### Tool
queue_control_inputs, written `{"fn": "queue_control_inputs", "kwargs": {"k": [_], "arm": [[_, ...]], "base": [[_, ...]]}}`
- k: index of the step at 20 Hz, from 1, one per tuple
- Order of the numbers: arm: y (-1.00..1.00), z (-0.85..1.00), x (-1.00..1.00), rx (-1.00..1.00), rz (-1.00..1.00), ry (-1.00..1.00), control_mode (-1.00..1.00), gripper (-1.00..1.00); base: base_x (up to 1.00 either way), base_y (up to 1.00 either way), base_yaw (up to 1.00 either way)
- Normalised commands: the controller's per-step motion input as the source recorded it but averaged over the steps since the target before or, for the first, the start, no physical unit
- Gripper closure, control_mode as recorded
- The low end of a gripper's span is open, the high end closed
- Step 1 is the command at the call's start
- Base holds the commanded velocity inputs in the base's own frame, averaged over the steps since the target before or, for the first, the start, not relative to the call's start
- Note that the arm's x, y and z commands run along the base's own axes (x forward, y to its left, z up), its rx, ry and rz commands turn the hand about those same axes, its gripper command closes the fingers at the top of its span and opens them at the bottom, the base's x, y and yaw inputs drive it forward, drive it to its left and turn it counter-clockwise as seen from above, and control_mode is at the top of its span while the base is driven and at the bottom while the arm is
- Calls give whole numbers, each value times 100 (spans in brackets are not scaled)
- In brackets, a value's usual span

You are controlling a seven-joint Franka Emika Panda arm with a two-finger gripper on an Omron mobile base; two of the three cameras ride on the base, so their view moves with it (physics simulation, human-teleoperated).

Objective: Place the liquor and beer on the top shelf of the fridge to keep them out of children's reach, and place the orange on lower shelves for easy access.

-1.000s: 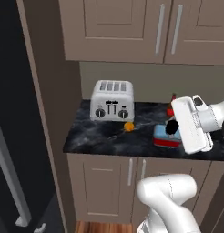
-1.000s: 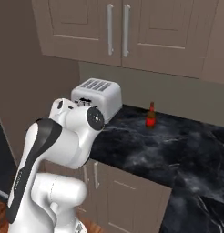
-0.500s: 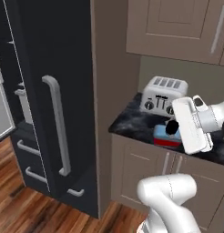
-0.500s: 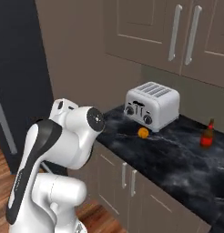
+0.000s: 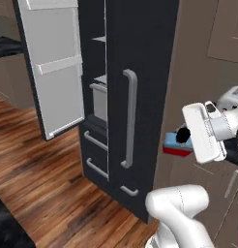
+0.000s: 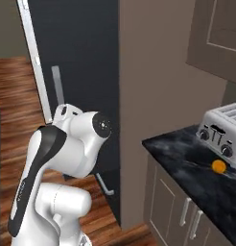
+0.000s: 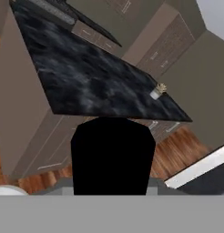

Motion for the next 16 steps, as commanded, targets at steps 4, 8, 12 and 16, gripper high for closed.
{"fn": "queue_control_inputs", "kwargs": {"k": [4, 8, 12, 16], "arm": [[0, 0, 0, 0, 0, 0, 100, 100], [0, 0, 0, 0, 0, 0, 100, 100], [0, 0, 0, 0, 0, 0, 100, 100], [0, 0, 0, 0, 0, 0, 100, 100]], "base": [[6, 75, 50], [15, 66, 46], [30, 51, 40], [51, 14, 30]]}}
